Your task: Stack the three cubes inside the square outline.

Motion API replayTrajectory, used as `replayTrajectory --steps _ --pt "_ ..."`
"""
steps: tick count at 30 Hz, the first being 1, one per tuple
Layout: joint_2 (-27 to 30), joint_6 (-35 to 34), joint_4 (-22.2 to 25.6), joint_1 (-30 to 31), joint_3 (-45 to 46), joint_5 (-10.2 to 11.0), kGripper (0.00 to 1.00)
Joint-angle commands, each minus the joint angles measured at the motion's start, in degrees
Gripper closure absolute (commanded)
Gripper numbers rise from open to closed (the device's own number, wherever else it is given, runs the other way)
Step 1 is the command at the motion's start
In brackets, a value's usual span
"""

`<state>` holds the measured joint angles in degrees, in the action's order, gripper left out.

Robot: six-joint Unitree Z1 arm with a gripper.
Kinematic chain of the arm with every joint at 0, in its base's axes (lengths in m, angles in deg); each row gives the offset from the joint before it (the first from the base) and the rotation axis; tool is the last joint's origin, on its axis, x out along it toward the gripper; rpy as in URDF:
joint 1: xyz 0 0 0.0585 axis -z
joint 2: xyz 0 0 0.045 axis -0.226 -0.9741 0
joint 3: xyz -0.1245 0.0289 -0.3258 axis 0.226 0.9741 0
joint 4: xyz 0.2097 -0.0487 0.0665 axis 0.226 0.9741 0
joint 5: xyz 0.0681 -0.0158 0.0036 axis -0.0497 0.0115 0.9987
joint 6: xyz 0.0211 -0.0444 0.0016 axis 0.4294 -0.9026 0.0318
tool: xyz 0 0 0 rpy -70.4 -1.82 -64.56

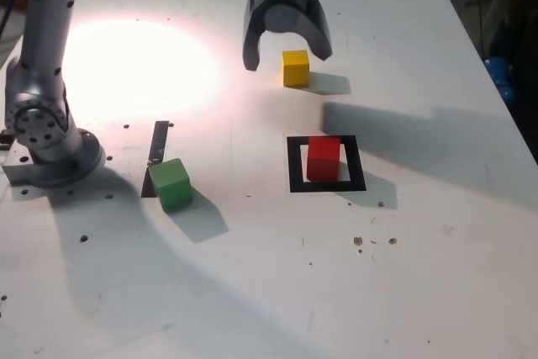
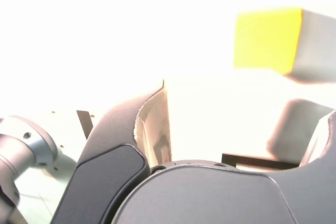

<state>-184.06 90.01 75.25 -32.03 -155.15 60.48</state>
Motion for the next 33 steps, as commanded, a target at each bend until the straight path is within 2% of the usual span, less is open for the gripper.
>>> replayTrajectory --steps 1,10,15,19,24,26,28,33 --pt "-1.5 1.9 -0.2 -1.5 -1.0 0.2 0.02" --pt "-7.2 6.7 -0.7 -5.3 -4.6 -0.1 0.06" --pt "-9.8 7.6 -1.0 -5.5 -6.5 -0.4 0.12" --pt "-10.8 7.5 -1.2 -5.5 -7.3 -0.6 0.25" --pt "-11.2 7.3 -1.6 -5.5 -7.9 -0.5 0.55" --pt "-11.2 7.3 -1.8 -5.5 -7.9 -0.4 0.63" --pt "-11.2 7.3 -1.9 -5.5 -7.9 -0.5 0.66" --pt "-11.3 7.3 -1.9 -5.5 -7.9 -0.7 0.67"
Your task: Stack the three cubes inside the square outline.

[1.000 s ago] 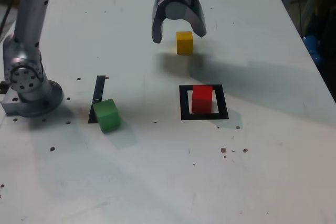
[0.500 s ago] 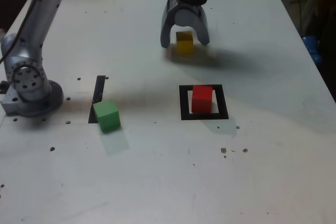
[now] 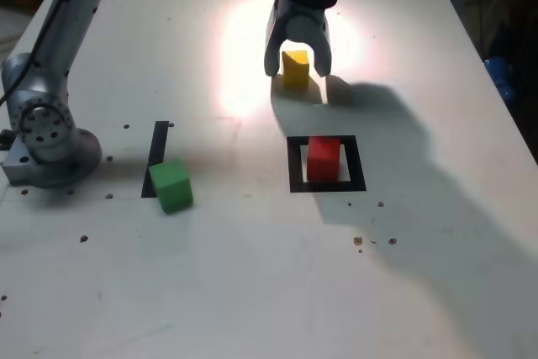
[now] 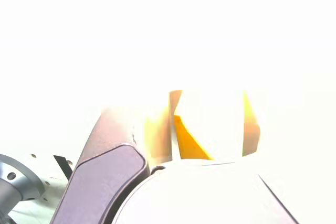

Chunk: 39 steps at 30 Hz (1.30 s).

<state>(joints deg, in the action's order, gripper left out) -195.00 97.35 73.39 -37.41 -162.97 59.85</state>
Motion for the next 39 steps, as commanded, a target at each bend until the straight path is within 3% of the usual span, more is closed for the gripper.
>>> replayTrajectory --steps 1,21,29,39 --pt "-0.4 0.0 0.0 -0.1 0.0 -0.1 0.67" --pt "1.2 -0.1 1.7 1.2 -0.9 -0.5 0.67" --pt "5.8 -3.1 8.5 6.7 -4.0 -0.5 0.67" --pt "8.0 -11.3 17.9 18.0 -11.2 -1.8 0.67"
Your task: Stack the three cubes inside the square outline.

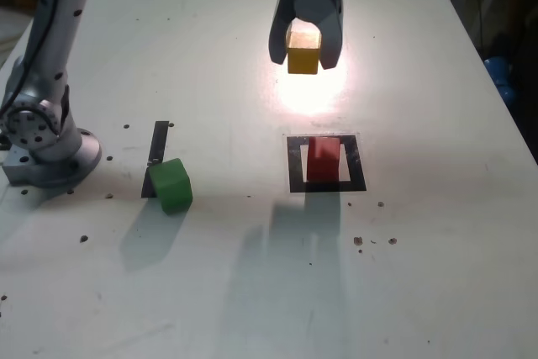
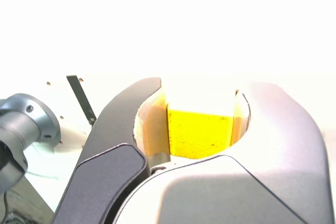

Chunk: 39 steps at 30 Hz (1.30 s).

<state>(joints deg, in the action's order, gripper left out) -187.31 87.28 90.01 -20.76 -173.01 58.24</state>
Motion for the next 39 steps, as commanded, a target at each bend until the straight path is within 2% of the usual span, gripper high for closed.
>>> replayTrajectory --steps 1,9,17,27,39 --pt "0.4 -1.9 1.7 2.3 -1.7 -0.3 0.67" --pt "0.3 -6.5 2.7 8.5 -3.7 -2.1 0.67" --pt "-1.0 -8.9 2.7 11.4 -3.6 -3.9 0.67" --pt "-4.5 -9.7 2.5 12.1 -4.0 -5.4 0.67" --pt "-6.5 -9.7 1.9 12.1 -3.7 -6.2 0.67"
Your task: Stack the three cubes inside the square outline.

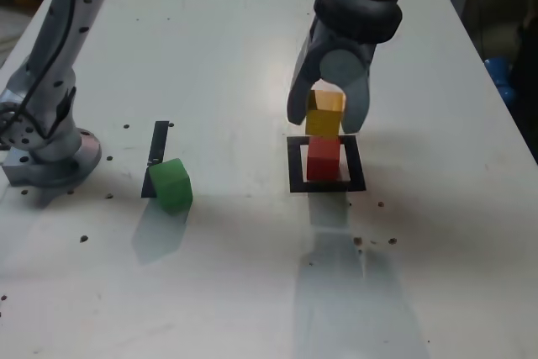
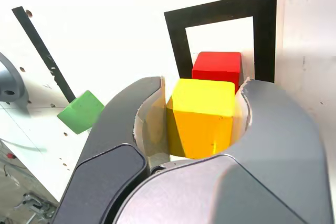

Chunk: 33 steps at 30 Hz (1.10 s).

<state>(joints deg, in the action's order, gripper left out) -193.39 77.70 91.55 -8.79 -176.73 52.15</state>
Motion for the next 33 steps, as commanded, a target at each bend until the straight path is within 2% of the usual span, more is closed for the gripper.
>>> replayTrajectory --steps 1,15,16,20,22,24,33 --pt "-0.5 -0.1 0.3 0.1 0.1 -0.1 0.66" --pt "-2.1 0.2 -0.4 0.1 0.6 -0.8 0.65" --pt "-2.2 0.3 -0.4 0.1 0.6 -0.9 0.6" --pt "-2.3 1.1 -0.8 0.1 1.2 -1.0 0.21" --pt "-2.3 1.4 -1.1 0.1 1.5 -1.2 0.05" --pt "-2.3 1.5 -1.3 0.1 1.8 -1.3 0.01" --pt "-1.3 1.5 -1.6 0.1 2.5 -1.0 0.0"
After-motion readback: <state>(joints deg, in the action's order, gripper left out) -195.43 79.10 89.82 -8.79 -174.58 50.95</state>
